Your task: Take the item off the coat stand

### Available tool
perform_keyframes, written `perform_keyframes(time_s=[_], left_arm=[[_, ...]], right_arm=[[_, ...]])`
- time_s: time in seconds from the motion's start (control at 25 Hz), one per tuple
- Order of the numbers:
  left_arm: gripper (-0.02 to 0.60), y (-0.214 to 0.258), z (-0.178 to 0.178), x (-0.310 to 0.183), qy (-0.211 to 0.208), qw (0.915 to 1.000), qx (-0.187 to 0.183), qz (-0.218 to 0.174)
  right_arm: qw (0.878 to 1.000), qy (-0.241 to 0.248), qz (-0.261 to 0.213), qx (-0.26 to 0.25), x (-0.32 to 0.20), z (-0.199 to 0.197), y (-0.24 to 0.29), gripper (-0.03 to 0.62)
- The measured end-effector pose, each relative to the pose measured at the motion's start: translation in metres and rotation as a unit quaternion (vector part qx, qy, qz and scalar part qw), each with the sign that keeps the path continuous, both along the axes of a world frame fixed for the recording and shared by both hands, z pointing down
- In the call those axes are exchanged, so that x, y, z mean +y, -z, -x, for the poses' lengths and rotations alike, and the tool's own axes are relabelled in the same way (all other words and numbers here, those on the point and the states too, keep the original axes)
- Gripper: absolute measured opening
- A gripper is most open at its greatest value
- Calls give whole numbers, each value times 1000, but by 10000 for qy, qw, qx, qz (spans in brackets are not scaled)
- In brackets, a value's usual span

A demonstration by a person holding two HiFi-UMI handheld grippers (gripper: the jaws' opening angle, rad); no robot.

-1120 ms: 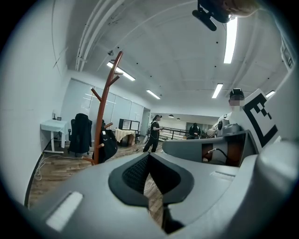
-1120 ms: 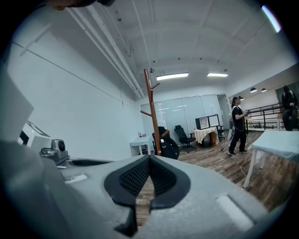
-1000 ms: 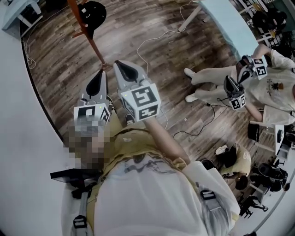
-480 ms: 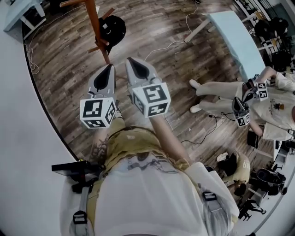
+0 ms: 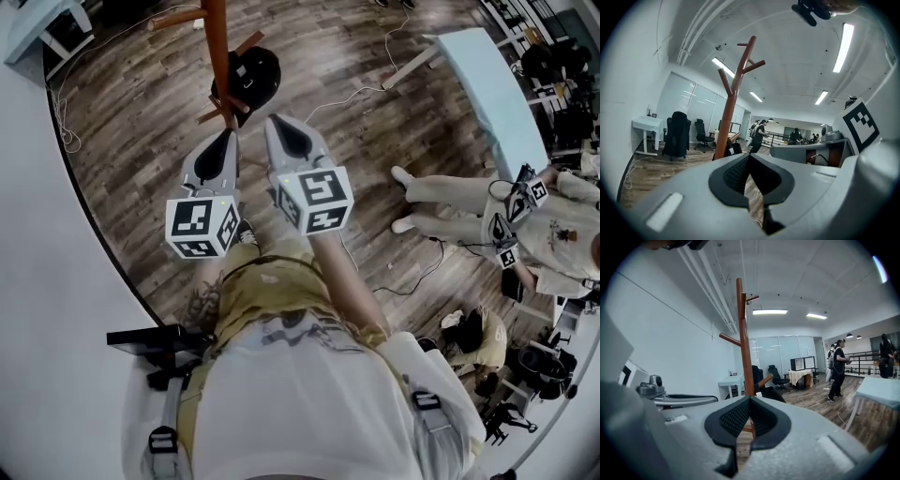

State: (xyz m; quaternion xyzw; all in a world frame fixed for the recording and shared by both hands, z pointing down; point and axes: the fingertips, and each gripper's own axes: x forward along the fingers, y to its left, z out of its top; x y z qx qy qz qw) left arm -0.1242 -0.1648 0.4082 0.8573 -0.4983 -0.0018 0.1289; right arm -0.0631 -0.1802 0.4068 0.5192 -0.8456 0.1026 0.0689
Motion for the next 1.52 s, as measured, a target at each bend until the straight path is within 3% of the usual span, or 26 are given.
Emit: perform_keyframes(time_s=[0.32, 0.96, 1.08, 1.28, 1.4, 1.52], left_arm=[[2, -13, -1, -35, 82, 9997, -16, 215], [2, -24, -6, -93, 672, 9969, -235, 350], [2, -23, -4, -97, 765, 9960, -253, 376], [2, -25, 3, -99, 912, 9944, -278, 453], [2, -30, 10, -98, 1021, 9930, -300, 512], [2, -34, 19, -96, 1122, 9918, -314, 534]], right_arm=[[9998, 55, 156, 119, -41, -7, -15, 0], [9948, 791, 176, 609, -138, -16, -39, 2], [9919, 1000, 178, 766, -148, -13, -41, 43], [9780, 1670, 110, 1246, -163, 1, -47, 129], [9591, 2162, 197, 1818, -171, 9, -58, 143], [9447, 2577, 381, 1990, -176, 20, -70, 141]])
